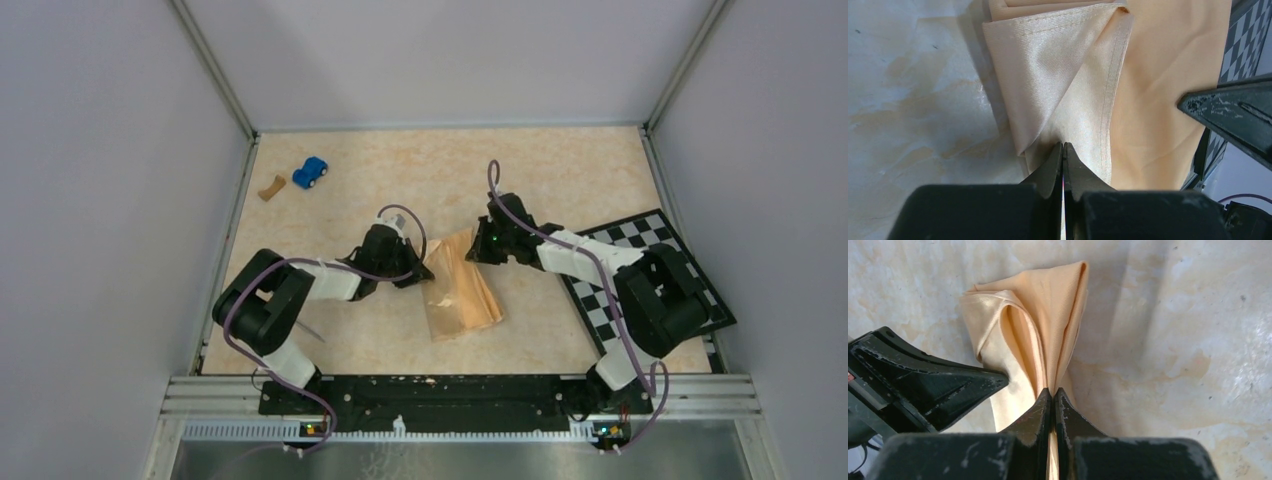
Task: Fold the napkin into a case and place the utensils inside
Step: Pick up the 2/3-rectangle-folded napkin at the center of the board, then fold the lower triangle-folded napkin at the center of the board.
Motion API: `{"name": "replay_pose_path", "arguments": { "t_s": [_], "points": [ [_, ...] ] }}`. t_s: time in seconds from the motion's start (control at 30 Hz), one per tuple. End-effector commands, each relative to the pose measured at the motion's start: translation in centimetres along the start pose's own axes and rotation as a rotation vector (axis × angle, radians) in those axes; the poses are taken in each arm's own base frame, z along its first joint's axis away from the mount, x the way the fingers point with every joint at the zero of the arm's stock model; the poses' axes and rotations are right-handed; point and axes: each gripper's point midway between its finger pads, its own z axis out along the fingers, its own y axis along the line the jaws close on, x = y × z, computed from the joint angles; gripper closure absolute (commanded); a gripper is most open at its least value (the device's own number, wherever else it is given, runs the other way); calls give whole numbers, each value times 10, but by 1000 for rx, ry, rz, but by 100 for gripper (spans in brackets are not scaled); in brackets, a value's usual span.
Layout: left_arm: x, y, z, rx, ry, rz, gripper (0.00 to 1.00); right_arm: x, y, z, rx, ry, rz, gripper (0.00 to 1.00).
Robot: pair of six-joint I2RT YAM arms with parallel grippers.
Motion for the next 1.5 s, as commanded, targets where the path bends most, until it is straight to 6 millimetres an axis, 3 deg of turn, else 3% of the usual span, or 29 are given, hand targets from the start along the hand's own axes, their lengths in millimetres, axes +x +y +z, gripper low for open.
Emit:
{"name": "replay_pose_path", "arguments": {
  "t_s": [0.0, 0.37, 0.67, 0.9, 1.13, 1.33, 1.47],
  "points": [
    [17, 27, 5, -65, 33, -19, 100, -4, 13, -9, 137, -39, -7, 100],
    [22, 24, 8, -29, 42, -28, 100, 21, 46, 13, 226, -31, 109, 100],
    [23, 24, 10, -14, 44, -29, 100, 25, 75, 21, 111, -36, 319, 100],
    [24, 24, 11, -7, 49, -30, 100, 25, 86, 27, 45, -40, 435, 100],
    [21, 23, 9, -11, 41, -4, 100, 37, 79, 40, 60, -14, 426, 100],
    [13, 15, 2, -11, 31, 55, 100, 49, 56, 45, 111, -20, 387, 100],
    [6, 2, -11, 15, 10, 107, 89, 56, 45, 49, 130, -19, 374, 100]
  ]
}}
